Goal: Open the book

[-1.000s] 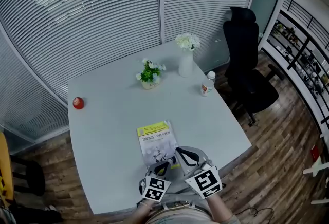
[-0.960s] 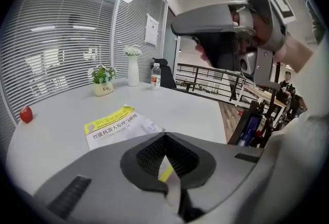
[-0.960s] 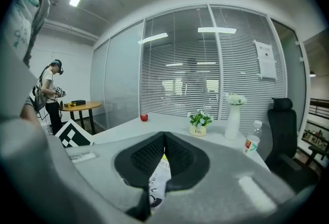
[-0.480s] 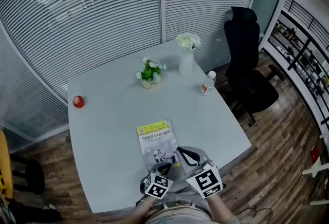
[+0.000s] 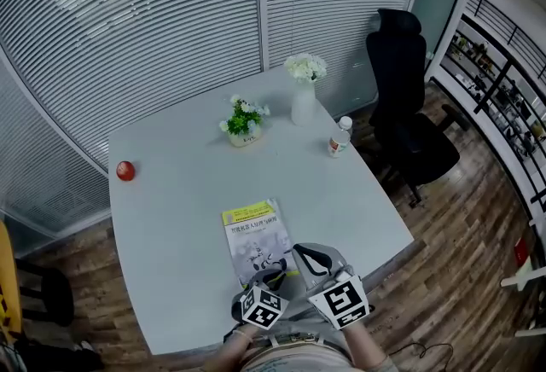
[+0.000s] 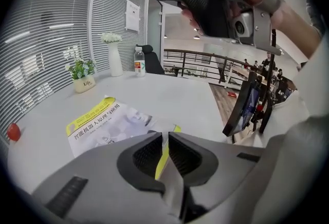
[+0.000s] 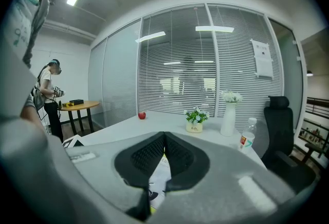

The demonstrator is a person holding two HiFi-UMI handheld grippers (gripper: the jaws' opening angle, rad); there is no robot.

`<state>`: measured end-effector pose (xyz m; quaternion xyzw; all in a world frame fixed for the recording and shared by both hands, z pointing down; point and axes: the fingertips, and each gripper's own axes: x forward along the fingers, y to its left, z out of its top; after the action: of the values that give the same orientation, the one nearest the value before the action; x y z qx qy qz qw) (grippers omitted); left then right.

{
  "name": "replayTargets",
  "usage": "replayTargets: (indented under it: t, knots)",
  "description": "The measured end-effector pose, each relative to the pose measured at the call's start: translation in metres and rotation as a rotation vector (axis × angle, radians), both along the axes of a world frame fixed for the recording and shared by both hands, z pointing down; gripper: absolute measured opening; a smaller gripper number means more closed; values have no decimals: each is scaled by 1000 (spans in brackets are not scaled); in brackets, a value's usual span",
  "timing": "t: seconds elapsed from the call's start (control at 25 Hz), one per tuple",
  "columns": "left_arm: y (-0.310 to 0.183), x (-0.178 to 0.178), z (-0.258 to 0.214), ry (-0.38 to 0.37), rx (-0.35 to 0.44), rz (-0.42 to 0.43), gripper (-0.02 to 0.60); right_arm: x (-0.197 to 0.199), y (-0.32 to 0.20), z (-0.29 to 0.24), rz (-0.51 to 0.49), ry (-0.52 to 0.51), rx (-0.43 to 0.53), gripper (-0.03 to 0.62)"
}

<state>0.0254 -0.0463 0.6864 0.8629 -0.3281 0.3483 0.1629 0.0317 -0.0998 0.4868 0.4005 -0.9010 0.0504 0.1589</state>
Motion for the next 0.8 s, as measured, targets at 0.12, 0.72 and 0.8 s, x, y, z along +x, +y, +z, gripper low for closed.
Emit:
replayTargets:
  t: [0.12, 0.72, 0.8]
  knots:
    - [2, 3, 3, -22, 6, 20, 54, 4, 1, -2, 7, -2, -5, 0]
    - [6, 19, 25, -148, 20, 173, 138, 23, 5, 4, 36, 0, -16, 0]
    - [5, 20, 28, -165, 21, 191, 141, 23, 5, 4, 38, 1, -18, 0]
